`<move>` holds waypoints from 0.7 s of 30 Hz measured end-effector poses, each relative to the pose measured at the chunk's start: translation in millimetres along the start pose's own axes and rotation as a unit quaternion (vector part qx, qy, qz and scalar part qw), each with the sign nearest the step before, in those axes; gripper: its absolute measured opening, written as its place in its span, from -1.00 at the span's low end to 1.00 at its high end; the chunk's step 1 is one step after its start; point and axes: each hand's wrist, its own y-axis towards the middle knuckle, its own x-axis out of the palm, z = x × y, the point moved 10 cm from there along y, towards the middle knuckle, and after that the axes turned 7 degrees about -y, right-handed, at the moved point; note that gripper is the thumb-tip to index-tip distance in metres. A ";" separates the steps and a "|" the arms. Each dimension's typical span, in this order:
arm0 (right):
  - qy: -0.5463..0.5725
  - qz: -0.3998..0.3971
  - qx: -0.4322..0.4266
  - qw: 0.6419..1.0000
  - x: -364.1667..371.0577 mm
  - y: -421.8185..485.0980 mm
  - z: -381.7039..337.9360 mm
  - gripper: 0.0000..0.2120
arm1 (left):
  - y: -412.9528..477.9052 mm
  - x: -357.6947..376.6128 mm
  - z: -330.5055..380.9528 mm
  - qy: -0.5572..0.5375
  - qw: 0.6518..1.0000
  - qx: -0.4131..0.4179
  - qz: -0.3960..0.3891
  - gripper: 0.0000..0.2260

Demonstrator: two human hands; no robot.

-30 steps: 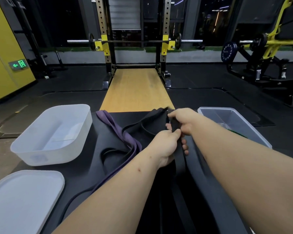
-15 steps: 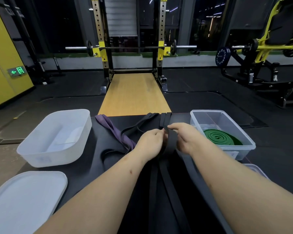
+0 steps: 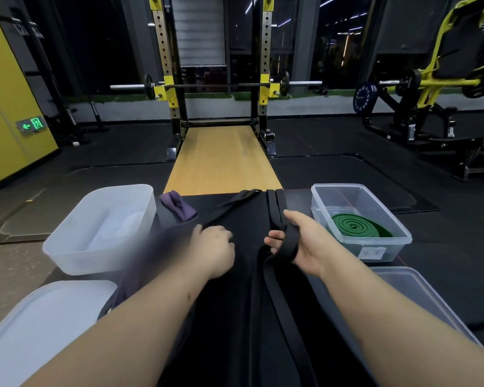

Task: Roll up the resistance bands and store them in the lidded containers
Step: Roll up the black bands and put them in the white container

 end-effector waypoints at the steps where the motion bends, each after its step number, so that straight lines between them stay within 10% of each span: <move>1: 0.013 -0.009 -0.005 1.000 2.2 -3.4 0.9 -0.59 | -8.9 -2.0 13.8 -0.051 0.998 0.031 0.016 -0.66; 6: 0.048 -0.017 -0.059 0.997 9.4 -28.6 -10.8 -0.50 | -53.0 7.1 53.9 -0.434 0.899 0.034 -0.038 -0.79; 12: 0.038 -0.023 -0.112 0.993 33.4 -65.9 -55.2 -0.40 | -89.5 -17.0 93.1 -0.488 0.871 0.050 -0.031 -0.78; 17: -0.050 -0.016 -0.113 0.992 38.0 -97.8 -51.1 -0.37 | -120.2 -8.2 113.2 -0.667 0.737 -0.034 -0.105 -0.78; 21: -0.080 -0.019 -0.071 0.994 32.3 -120.2 -26.4 -0.50 | -155.7 -7.7 133.3 -0.666 0.727 -0.002 -0.164 -0.83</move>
